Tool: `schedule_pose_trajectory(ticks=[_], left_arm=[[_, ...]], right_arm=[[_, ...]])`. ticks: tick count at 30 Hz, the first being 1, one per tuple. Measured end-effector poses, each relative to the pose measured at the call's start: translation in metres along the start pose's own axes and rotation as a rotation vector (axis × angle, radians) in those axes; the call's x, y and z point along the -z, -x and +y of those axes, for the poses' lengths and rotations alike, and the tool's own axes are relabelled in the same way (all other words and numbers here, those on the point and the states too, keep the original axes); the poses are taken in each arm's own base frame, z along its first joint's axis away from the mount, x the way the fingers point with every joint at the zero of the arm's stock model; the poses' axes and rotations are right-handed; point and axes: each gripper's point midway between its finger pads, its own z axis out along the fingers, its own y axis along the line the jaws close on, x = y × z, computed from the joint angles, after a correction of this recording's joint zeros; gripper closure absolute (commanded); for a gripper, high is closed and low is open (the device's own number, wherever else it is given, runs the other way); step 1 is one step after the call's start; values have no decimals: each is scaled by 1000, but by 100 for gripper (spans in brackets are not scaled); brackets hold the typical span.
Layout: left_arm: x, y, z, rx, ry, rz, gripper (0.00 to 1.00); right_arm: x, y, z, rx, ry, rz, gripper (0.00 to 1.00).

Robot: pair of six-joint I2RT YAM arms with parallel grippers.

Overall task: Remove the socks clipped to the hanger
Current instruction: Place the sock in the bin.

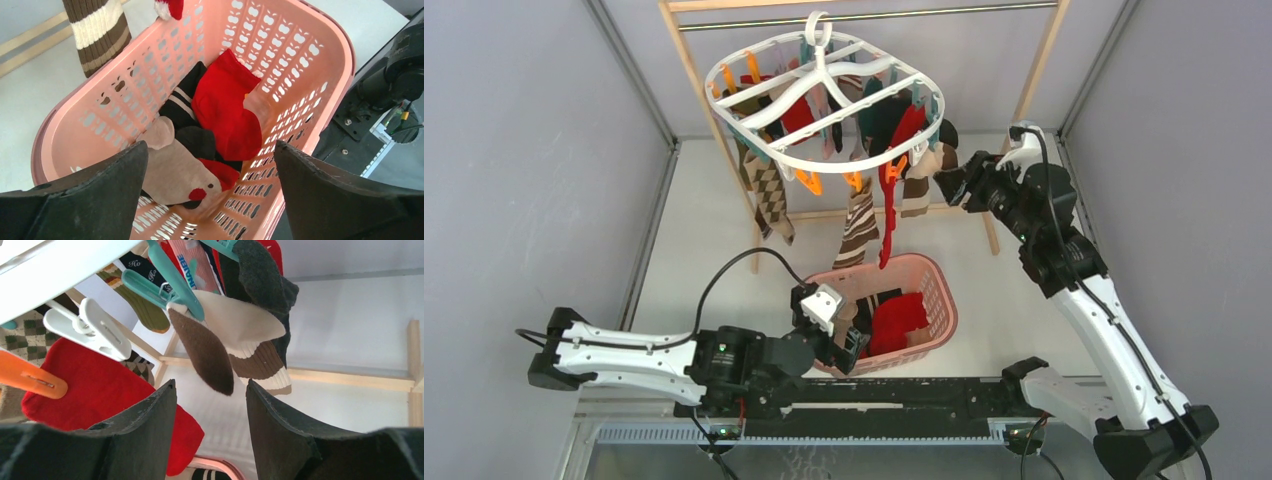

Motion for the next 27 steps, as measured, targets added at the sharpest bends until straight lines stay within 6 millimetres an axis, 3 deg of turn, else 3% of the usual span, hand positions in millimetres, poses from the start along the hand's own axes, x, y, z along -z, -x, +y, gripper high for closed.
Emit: schedule_pose_trajectory(ticks=[13, 17, 24, 27], left_arm=[[8, 7, 0, 66, -29, -22, 0], [8, 7, -1, 70, -33, -21, 0], [8, 5, -4, 59, -43, -14, 0], [6, 5, -7, 41, -42, -8, 0]], right_arm=[[-34, -1, -4, 0, 13, -5, 45], [-38, 5, -7, 4, 3, -32, 59], [-36, 14, -4, 20, 16, -65, 94], [-30, 19, 0, 26, 27, -84, 100]])
